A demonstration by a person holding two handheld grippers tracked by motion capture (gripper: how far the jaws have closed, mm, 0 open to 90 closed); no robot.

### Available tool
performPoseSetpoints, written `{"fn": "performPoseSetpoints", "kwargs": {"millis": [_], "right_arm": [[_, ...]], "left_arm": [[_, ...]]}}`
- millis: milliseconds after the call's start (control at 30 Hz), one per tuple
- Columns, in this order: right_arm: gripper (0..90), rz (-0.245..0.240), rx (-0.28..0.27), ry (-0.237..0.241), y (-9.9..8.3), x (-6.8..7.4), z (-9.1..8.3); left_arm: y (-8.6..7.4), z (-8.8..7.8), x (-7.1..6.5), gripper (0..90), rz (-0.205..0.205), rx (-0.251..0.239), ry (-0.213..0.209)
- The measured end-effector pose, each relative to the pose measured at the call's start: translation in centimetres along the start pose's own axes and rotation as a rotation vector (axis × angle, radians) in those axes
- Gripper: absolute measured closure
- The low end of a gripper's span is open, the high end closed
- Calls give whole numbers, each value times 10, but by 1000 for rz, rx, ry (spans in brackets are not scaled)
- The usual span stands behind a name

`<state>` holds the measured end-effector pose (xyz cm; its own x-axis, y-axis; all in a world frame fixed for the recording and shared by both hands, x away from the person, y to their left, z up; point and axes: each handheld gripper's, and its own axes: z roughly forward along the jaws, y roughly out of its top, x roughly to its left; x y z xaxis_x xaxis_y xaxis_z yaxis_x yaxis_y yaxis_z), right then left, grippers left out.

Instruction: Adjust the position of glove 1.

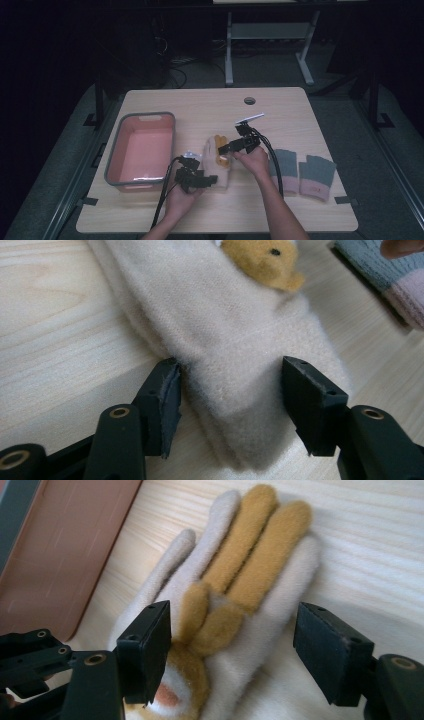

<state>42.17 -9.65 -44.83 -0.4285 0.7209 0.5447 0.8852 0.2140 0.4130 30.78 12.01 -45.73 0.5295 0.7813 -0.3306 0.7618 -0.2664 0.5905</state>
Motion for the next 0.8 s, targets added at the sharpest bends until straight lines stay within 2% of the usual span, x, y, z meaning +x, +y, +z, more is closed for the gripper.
{"fn": "performPoseSetpoints", "kwargs": {"millis": [300, 367, 500, 567, 667, 767, 800], "right_arm": [[309, 43, 27, 9, -1, 0, 6], [309, 74, 35, 12, -3, -1, 7], [314, 79, 5, 30, -6, -3, 5], [312, 82, -24, 62, -8, -4, -1], [302, 86, -36, 64, -13, -4, -9], [289, 88, -19, 60, -17, -4, -11], [292, 82, -41, 75, -22, -3, -15]], "left_arm": [[2, 1, 2, 482, -6, 14, -29], [2, 1, 2, 487, -13, 15, -35], [2, 1, 2, 488, -15, 13, -36], [1, 2, 3, 489, -30, 3, -39], [1, 2, 3, 490, -30, 3, -39], [1, 1, 4, 492, -27, 9, -39], [2, 2, 4, 492, -42, 1, -44]]}}
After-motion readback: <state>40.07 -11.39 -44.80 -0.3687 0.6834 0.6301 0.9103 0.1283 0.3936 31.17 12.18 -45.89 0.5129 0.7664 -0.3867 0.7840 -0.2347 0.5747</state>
